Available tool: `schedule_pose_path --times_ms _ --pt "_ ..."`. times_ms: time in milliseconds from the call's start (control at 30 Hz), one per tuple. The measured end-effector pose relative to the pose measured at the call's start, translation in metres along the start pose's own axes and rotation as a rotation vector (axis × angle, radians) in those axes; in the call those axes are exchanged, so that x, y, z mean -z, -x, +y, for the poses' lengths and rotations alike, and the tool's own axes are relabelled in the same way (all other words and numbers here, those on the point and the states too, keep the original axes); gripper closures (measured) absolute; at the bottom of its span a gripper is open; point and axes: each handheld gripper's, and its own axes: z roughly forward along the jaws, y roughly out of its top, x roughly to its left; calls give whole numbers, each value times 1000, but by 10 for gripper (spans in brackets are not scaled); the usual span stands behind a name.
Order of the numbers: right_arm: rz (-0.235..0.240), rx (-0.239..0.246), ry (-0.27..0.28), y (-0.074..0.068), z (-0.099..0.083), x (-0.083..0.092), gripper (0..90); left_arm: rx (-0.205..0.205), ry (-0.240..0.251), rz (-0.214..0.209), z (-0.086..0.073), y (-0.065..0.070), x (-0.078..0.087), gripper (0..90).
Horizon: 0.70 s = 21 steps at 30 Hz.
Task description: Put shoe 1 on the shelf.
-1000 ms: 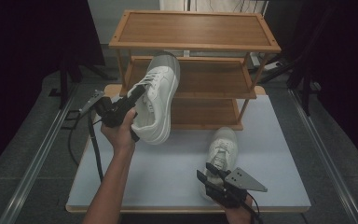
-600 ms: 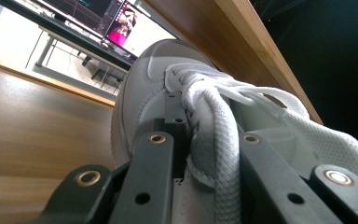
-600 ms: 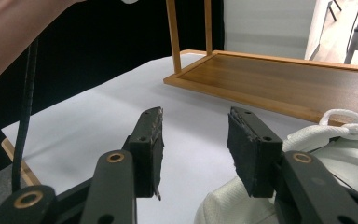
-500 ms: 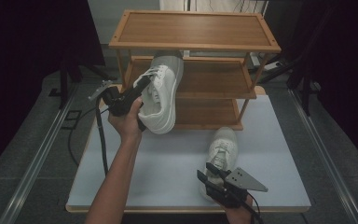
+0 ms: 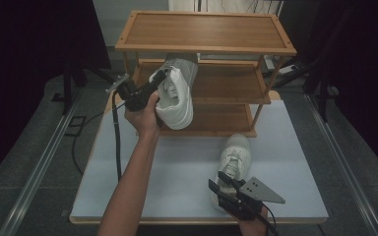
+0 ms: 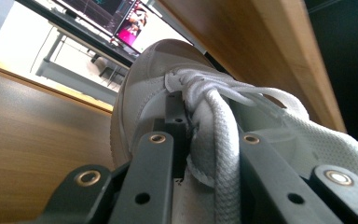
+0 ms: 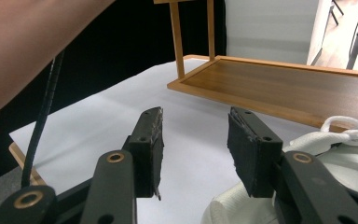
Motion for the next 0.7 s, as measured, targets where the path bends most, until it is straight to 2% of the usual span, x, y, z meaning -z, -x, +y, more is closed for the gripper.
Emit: schedule_pose_path --times_ms 300,467,567,633,700 --pt "1 -2 15 0 3 3 556 21 7 43 3 -2 -26 816" --pt "0 -7 20 -1 4 4 556 13 5 58 3 -1 -36 815" --pt "1 -7 28 -1 5 5 556 25 11 71 4 -2 -43 815" --pt "0 -5 29 -1 6 6 556 66 15 71 4 -3 -48 813" --pt "-2 -4 36 -2 7 7 556 47 3 80 4 -3 -55 813"
